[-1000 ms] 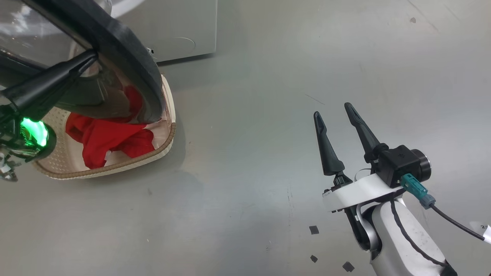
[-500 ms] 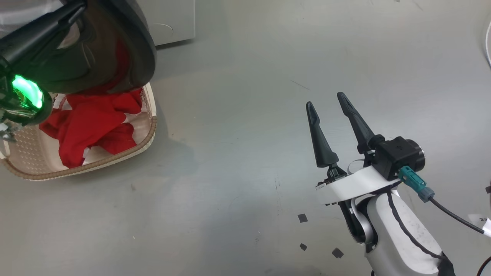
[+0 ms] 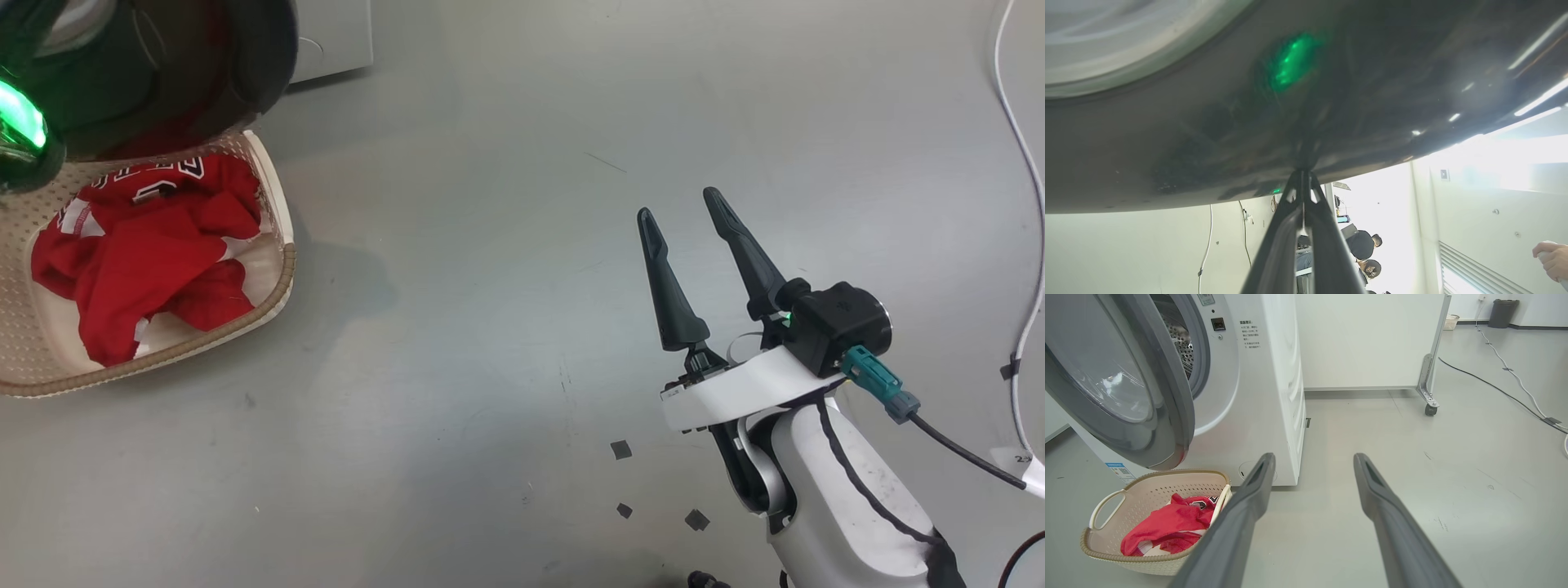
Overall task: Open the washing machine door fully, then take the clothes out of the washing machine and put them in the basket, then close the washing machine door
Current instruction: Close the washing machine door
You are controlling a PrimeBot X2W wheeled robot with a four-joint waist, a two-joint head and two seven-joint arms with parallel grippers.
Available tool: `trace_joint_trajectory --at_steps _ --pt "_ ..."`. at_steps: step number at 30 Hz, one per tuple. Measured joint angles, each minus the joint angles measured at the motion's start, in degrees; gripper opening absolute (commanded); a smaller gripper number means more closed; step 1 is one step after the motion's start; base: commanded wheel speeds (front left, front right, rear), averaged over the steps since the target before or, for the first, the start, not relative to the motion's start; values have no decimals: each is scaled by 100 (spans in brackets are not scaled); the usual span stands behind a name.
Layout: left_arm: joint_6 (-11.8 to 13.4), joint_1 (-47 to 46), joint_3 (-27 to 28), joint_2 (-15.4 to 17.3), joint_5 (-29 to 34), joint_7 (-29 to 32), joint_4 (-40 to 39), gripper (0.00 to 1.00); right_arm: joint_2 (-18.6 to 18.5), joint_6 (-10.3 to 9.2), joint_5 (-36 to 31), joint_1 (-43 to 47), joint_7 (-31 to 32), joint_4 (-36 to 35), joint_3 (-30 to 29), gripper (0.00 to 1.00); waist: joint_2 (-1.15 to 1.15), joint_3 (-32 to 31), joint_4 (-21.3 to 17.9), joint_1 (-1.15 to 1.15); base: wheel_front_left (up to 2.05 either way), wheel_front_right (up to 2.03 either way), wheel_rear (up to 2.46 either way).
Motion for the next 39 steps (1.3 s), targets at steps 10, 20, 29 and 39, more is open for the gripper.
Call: trace_joint_trajectory --at_steps 10,20,29,39 --pt "19 -535 -40 -73 393 -455 569 0 10 -66 70 -60 -1 -3 59 100 0 60 -123 0 0 0 0" --pt "9 -784 -113 -153 514 -552 911 0 11 -97 88 -106 -1 -1 64 100 0 36 -182 0 0 0 0" --pt "-293 -784 -199 -278 542 -486 1199 0 11 -147 76 -106 -1 73 -10 100 0 -76 -67 0 0 0 0" --pt "-748 -32 -207 -312 531 -381 1336 0 10 -191 -57 -90 -1 163 -200 100 0 -268 238 0 0 0 0"
